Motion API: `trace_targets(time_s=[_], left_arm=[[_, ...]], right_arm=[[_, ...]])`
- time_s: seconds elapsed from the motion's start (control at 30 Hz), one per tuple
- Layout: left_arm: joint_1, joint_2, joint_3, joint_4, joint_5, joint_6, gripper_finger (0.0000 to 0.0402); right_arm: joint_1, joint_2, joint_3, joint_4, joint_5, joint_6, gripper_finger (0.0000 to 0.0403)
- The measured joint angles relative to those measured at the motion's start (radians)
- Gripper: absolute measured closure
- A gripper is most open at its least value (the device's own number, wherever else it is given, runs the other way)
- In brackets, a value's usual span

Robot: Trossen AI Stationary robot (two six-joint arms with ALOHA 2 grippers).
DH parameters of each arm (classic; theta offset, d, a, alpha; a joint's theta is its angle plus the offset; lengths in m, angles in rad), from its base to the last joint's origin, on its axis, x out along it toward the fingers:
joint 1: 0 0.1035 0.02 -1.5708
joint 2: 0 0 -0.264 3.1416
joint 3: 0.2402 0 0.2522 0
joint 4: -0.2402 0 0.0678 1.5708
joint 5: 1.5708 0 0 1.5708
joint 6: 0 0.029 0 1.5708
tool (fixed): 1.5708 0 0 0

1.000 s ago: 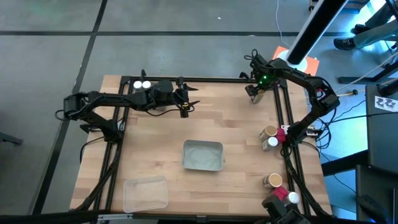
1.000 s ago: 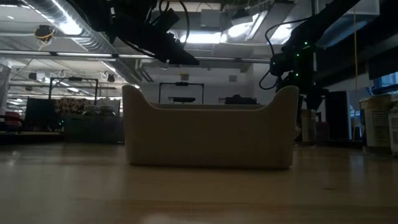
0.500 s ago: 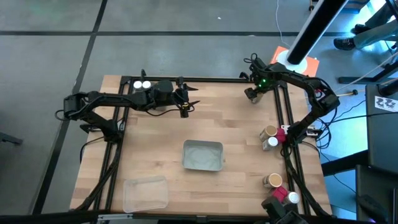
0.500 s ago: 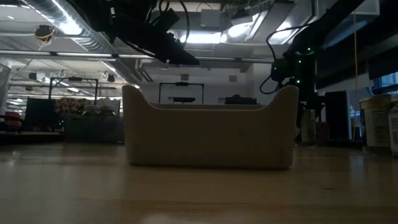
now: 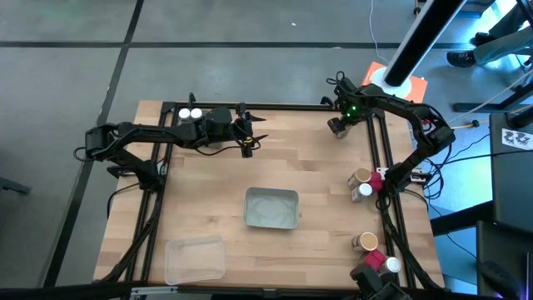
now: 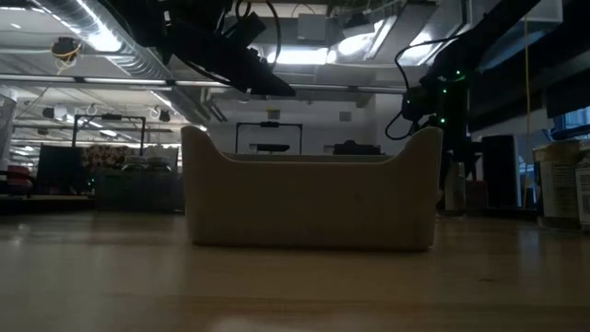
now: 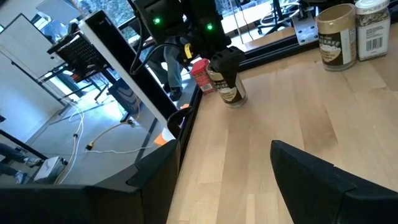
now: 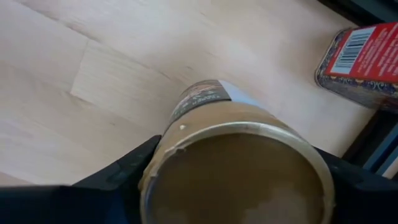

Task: Sort spices by type
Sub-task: Put the top gold seasoning bottle into the gray bin

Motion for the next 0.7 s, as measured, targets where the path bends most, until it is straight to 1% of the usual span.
trace_targets(time_s=[0.1,0.27,0.37,0.7], left_arm=[[0.000,0.000,0.000,0.000,0.000,0.000,0.0162],[0.000,0.000,0.000,0.000,0.000,0.000,0.0162],[0.000,0.000,0.000,0.000,0.000,0.000,0.0162],[0.000,0.000,0.000,-0.001,0.000,0.000,0.0162]], right_arm=[[0.001,0.000,0.000,0.003,-0.001,-0.053,0.0119],[0.041,-0.001,-0.001,0.016,0.001,-0.110,0.0108],[0.081,-0.003,0.000,0.027,0.000,-0.118,0.0118],[0.237,-0.004,0.091,0.006,0.000,-0.117,0.0119]])
